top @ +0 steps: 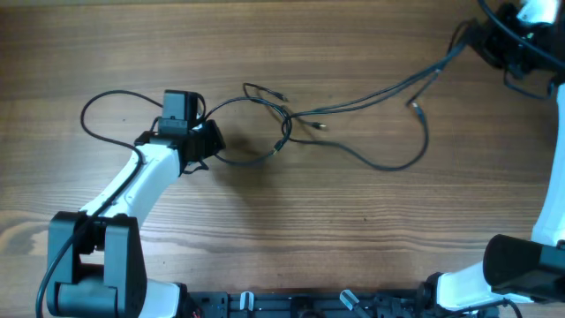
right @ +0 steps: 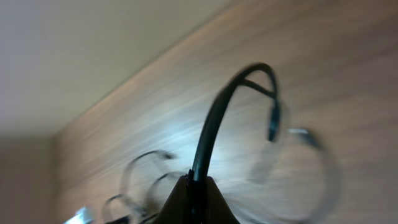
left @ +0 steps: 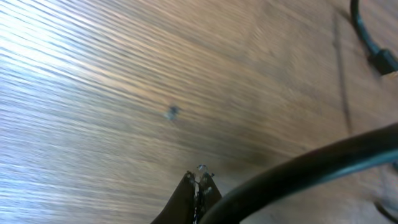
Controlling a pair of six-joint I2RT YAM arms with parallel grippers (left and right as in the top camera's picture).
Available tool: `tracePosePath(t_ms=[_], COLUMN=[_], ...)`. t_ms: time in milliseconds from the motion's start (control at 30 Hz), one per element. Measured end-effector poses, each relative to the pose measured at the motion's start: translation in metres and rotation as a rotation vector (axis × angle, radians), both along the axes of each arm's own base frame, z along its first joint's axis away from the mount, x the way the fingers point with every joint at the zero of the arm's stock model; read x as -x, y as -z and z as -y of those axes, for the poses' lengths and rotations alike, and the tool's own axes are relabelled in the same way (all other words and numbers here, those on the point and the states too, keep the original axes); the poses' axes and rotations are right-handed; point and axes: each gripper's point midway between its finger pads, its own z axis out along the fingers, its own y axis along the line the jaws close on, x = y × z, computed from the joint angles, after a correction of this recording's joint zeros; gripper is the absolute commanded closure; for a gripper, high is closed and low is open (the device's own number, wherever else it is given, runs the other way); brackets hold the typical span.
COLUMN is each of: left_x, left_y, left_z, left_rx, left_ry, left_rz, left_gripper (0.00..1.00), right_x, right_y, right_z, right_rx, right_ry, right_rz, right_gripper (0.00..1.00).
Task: Untangle cables
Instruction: 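Pull a cable far rightward with the right gripper, then return the right gripper to the cables at center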
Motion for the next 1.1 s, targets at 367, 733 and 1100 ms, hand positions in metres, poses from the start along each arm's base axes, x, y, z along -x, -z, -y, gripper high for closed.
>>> tracePosePath(t_ms=[367, 733, 1100], left_x=[0.008, 0.037, 0.014], left_y=[-0.174, -0.144, -0.023], left_z=[0.018, -0.003, -0.002], left_rx=[0.112, 0.039, 0.008], left_ry=[0.1, 0.014, 0.011], left_rz=[0.484, 0.301, -0.017], left_gripper=[0.96, 0.96, 0.81], right_x=[0.015, 0.022, 0.063], right_y=[0.012, -0.163, -0.173], right_z=[-0.046, -0.081, -0.1], right_rx=[0.083, -0.031, -0.067], right_ry=[-0.221, -0.425, -0.461], right_rz=[-0.043, 0.512, 0.453], right_gripper=[0.96, 0.96, 0.95])
